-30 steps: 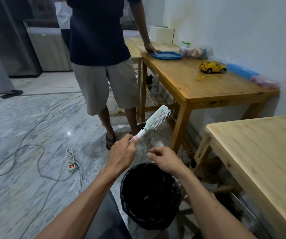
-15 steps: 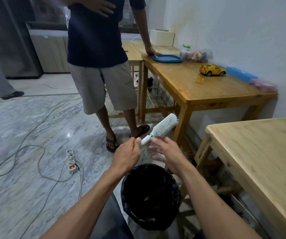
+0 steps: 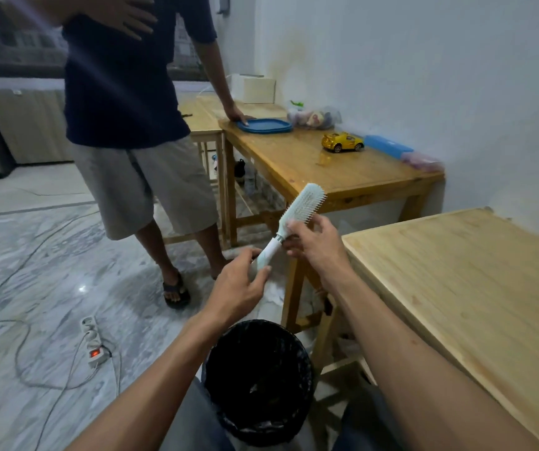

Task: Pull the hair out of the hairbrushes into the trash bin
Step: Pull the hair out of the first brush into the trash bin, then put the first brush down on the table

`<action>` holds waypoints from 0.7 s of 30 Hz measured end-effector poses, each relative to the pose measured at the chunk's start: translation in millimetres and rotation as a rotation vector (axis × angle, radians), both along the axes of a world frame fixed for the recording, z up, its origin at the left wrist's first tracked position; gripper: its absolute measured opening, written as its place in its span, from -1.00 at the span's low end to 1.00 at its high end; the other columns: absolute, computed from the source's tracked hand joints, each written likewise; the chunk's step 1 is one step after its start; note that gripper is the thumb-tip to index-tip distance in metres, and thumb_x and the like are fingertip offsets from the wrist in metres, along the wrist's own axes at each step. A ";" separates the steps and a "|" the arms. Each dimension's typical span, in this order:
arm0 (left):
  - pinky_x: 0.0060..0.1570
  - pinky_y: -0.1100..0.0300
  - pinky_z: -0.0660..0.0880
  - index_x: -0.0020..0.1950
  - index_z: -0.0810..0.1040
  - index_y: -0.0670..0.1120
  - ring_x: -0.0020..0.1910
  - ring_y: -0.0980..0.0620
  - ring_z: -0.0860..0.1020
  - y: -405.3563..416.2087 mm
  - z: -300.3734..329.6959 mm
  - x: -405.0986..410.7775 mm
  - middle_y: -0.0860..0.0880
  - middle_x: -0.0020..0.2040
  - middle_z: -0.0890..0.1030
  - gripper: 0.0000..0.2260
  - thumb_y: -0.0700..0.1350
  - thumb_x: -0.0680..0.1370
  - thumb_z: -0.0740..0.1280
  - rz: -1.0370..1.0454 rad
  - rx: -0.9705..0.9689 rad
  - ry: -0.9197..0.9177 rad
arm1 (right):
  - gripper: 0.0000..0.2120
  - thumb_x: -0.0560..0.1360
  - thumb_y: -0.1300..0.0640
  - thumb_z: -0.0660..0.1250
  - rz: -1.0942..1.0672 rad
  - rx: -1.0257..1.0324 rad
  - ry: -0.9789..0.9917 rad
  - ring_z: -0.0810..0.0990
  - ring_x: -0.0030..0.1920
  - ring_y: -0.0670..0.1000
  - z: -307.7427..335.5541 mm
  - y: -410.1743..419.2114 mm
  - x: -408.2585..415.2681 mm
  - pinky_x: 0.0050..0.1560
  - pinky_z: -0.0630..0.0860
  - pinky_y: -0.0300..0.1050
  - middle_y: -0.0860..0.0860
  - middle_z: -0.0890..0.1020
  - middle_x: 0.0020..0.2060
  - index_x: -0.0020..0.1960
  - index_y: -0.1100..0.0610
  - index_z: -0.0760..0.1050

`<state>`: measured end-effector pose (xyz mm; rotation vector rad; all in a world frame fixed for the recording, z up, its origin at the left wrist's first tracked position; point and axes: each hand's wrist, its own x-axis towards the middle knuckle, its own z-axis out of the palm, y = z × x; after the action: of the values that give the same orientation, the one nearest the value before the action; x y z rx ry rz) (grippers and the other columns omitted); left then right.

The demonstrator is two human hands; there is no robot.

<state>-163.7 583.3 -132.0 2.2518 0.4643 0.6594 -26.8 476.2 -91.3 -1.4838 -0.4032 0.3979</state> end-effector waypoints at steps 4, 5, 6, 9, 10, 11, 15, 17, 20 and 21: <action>-0.22 -0.02 0.51 0.19 0.54 0.00 -0.24 0.01 0.57 -24.7 14.8 26.7 -0.03 -0.12 0.63 -0.83 -0.03 0.61 0.34 -0.124 0.011 -0.036 | -0.65 0.54 -0.04 0.41 -0.209 -0.053 -0.037 0.77 -0.24 -0.03 20.8 -30.4 26.9 -0.10 0.72 -0.02 0.09 0.76 0.00 0.19 0.19 0.61; -0.18 0.01 0.51 0.20 0.55 0.00 -0.19 0.03 0.56 -33.5 18.9 34.4 -0.02 -0.09 0.63 -0.81 -0.02 0.61 0.34 -0.151 0.023 -0.044 | -0.65 0.54 -0.05 0.42 -0.250 -0.066 -0.045 0.76 -0.26 -0.03 25.4 -41.2 34.0 -0.07 0.72 0.01 0.09 0.77 -0.02 0.17 0.19 0.63; -0.13 0.01 0.52 0.23 0.57 -0.02 -0.13 0.03 0.57 -43.2 22.9 42.7 -0.01 -0.05 0.62 -0.79 -0.02 0.61 0.35 -0.176 0.036 -0.048 | -0.65 0.53 -0.04 0.43 -0.283 -0.074 -0.052 0.75 -0.28 -0.03 30.8 -53.8 39.7 -0.08 0.72 0.01 0.10 0.77 -0.03 0.17 0.20 0.63; -0.01 0.03 0.51 0.33 0.55 -0.07 0.01 -0.01 0.56 -78.4 33.4 69.1 -0.02 0.06 0.57 -0.69 0.01 0.62 0.32 -0.235 0.091 -0.050 | -0.60 0.49 -0.01 0.46 -0.406 -0.079 -0.085 0.76 -0.26 0.01 45.8 -96.0 56.8 -0.20 0.69 -0.07 0.11 0.76 0.01 0.23 0.20 0.60; -0.01 0.08 0.49 0.37 0.53 -0.08 0.01 0.00 0.54 -91.4 36.4 77.6 -0.02 0.07 0.54 -0.65 0.02 0.63 0.31 -0.250 0.114 -0.055 | -0.64 0.49 0.01 0.47 -0.450 -0.084 -0.092 0.76 -0.27 0.03 50.3 -112.1 61.8 -0.19 0.70 -0.05 0.11 0.75 0.01 0.20 0.17 0.58; -0.01 0.12 0.46 0.41 0.52 -0.09 0.00 0.02 0.52 -104.5 39.1 86.0 -0.02 0.07 0.51 -0.61 0.04 0.63 0.31 -0.269 0.139 -0.067 | -0.71 0.50 0.03 0.47 -0.494 -0.090 -0.099 0.76 -0.29 0.06 54.4 -129.0 65.7 -0.16 0.72 0.00 0.12 0.74 0.00 0.14 0.14 0.57; 0.04 0.10 0.48 0.43 0.51 -0.09 0.03 0.01 0.47 -160.3 47.7 117.3 -0.02 0.09 0.46 -0.56 0.10 0.62 0.30 -0.384 0.227 -0.052 | -0.62 0.46 0.05 0.47 -0.650 -0.126 -0.085 0.75 -0.36 0.11 60.3 -201.6 80.5 -0.03 0.73 0.16 0.16 0.75 -0.09 0.21 0.18 0.56; -0.02 0.09 0.45 0.39 0.54 -0.09 0.00 -0.01 0.46 -189.8 51.2 130.4 -0.03 0.06 0.47 -0.59 0.10 0.62 0.31 -0.451 0.258 -0.047 | -0.59 0.46 0.06 0.47 -0.715 -0.144 -0.069 0.76 -0.34 0.11 61.2 -238.4 84.3 -0.03 0.73 0.14 0.17 0.76 -0.12 0.23 0.24 0.57; -0.15 0.16 0.31 0.30 0.59 -0.10 -0.07 0.02 0.44 -231.0 54.4 146.7 -0.01 -0.02 0.45 -0.64 0.08 0.61 0.33 -0.545 0.276 -0.065 | -0.66 0.46 0.10 0.46 -0.805 -0.169 -0.029 0.75 -0.36 0.10 63.8 -288.0 85.4 -0.03 0.73 0.11 0.19 0.76 -0.14 0.13 0.31 0.64; -0.16 0.16 0.29 0.27 0.60 -0.12 -0.08 0.01 0.45 -243.3 54.7 152.0 -0.01 -0.03 0.45 -0.65 0.08 0.60 0.34 -0.571 0.271 -0.063 | -0.69 0.47 0.11 0.46 -0.833 -0.189 -0.023 0.75 -0.37 0.09 64.5 -302.7 85.6 -0.01 0.73 0.12 0.20 0.76 -0.14 0.08 0.34 0.65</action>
<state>-11.7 340.0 -77.3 2.4410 -0.3167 0.5081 58.8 173.5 -26.9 -1.6962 0.2566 -0.2531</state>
